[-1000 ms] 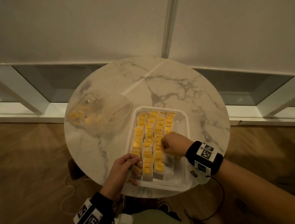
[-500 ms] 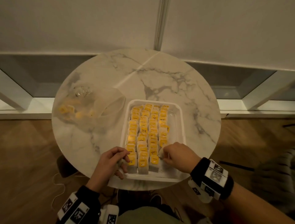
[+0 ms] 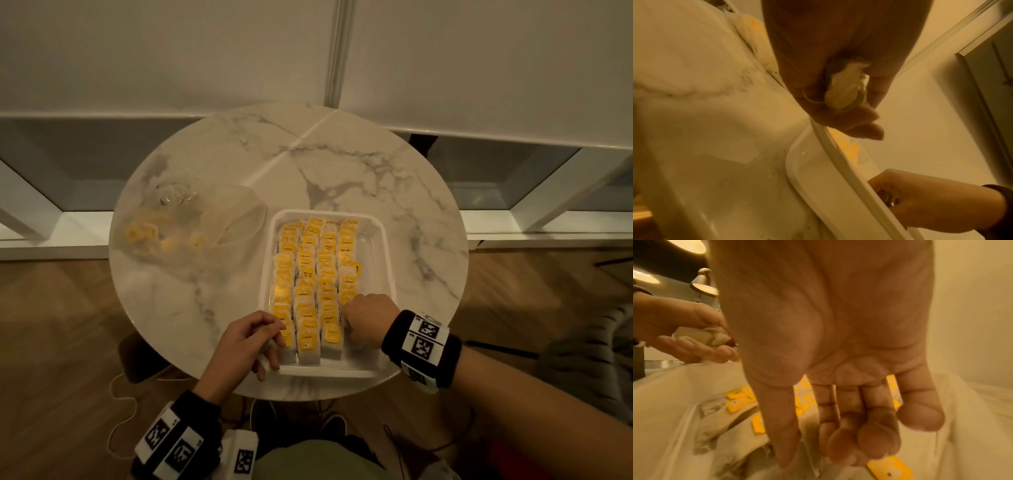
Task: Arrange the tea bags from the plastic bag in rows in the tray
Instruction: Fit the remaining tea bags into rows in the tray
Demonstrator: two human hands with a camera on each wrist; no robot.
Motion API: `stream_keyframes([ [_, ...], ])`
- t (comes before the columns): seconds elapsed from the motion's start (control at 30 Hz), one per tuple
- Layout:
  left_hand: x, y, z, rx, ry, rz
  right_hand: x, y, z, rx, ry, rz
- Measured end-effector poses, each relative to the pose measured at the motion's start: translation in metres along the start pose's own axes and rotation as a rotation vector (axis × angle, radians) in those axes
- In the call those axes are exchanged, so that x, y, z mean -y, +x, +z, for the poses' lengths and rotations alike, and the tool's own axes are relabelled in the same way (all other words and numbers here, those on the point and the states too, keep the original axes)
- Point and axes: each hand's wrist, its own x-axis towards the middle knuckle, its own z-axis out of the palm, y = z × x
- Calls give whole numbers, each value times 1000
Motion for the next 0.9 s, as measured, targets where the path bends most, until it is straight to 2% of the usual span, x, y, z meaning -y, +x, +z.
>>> stream_keyframes([
  [0.3, 1, 0, 2, -10, -4, 4, 10, 4, 1, -15, -64, -1],
  [0.37, -1, -1, 2, -10, -53, -19, 10, 1, -2, -68, -18, 12],
  [0.5, -6, -5, 7, 11, -375, -166, 5, -24, -10, -278, 236, -12],
  [0.6, -10, -10, 20, 38, -525, -212, 16, -57, -10, -452, 530, -226],
  [0.67, -14, -13, 34, 52, -538, -215, 33, -73, -6, -542, 680, -342],
  [0.73, -16, -15, 48, 40, -512, -225, 47, -77, 3, -581, 750, -377],
  [0.9, -21, -15, 62, 138, -387, -211, 51, -71, 22, -642, 892, -257],
])
